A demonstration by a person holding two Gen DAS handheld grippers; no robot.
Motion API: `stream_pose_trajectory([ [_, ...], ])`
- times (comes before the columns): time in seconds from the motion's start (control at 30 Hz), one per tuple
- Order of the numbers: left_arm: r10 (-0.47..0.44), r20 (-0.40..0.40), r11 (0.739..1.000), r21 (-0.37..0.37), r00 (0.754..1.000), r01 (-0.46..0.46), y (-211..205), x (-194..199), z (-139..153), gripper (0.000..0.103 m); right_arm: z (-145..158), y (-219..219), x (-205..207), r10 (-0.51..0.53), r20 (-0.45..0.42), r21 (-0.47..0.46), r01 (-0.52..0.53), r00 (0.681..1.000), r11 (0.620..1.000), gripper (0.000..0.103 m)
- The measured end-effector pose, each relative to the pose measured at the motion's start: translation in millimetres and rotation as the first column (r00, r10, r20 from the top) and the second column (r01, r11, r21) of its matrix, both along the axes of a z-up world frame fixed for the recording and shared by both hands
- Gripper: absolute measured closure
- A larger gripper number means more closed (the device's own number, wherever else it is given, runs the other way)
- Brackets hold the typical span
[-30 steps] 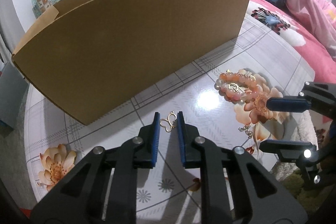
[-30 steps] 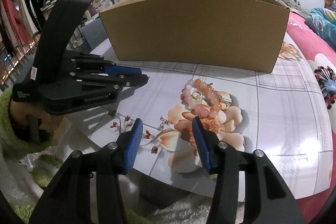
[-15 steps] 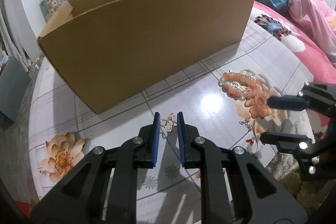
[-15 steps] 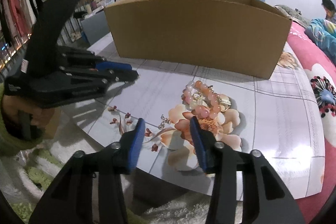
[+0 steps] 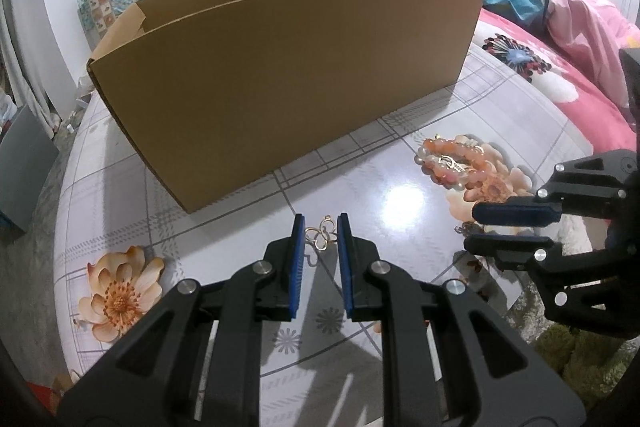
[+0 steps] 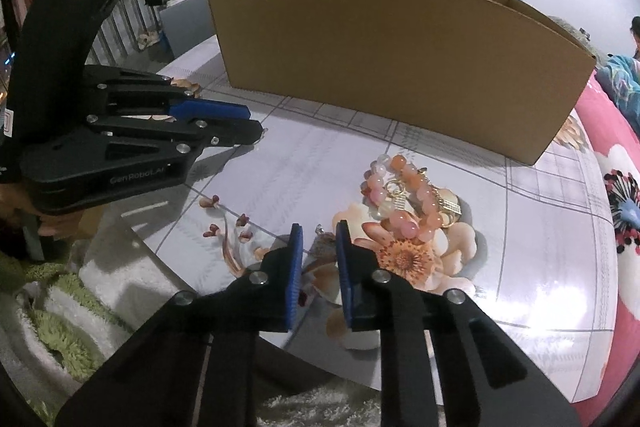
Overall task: Organize jewelry
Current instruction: 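Hold the butterfly charm in the left gripper while the right gripper reaches the orange bracelet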
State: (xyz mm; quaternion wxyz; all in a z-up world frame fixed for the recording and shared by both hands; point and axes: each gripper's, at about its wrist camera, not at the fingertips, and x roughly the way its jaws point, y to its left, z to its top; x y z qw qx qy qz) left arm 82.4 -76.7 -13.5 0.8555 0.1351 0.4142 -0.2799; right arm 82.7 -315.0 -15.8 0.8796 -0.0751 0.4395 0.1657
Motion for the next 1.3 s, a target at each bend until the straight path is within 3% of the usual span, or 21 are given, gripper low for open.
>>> stream_pose_trajectory([
  [0.23, 0.002, -0.002, 1.000, -0.004, 1.000, -0.002, 1.8, 1.0, -1.5, 0.089, 0.4, 6.2, 6.0, -0.015, -0.019, -0.010, 0.015, 1.000, 1.000, 0.097],
  [0.9, 0.001, 0.004, 1.000, -0.010, 1.000, -0.001, 5.3, 1.3, -1.8, 0.089, 17.6, -3.5, -14.7, -0.031, -0.018, 0.031, 0.032, 0.999, 0.999, 0.099],
  [1.07, 0.003, 0.005, 1.000, -0.017, 1.000, -0.003, 8.2, 1.7, -0.9, 0.089, 9.9, -0.9, -10.2, -0.060, -0.047, 0.014, 0.060, 0.997, 0.998, 0.076],
  [1.3, 0.005, 0.004, 1.000, -0.027, 1.000, -0.005, 10.0, 2.8, -1.0, 0.089, -1.9, 6.3, -5.6, -0.066, -0.080, -0.020, 0.065, 0.995, 0.998, 0.079],
])
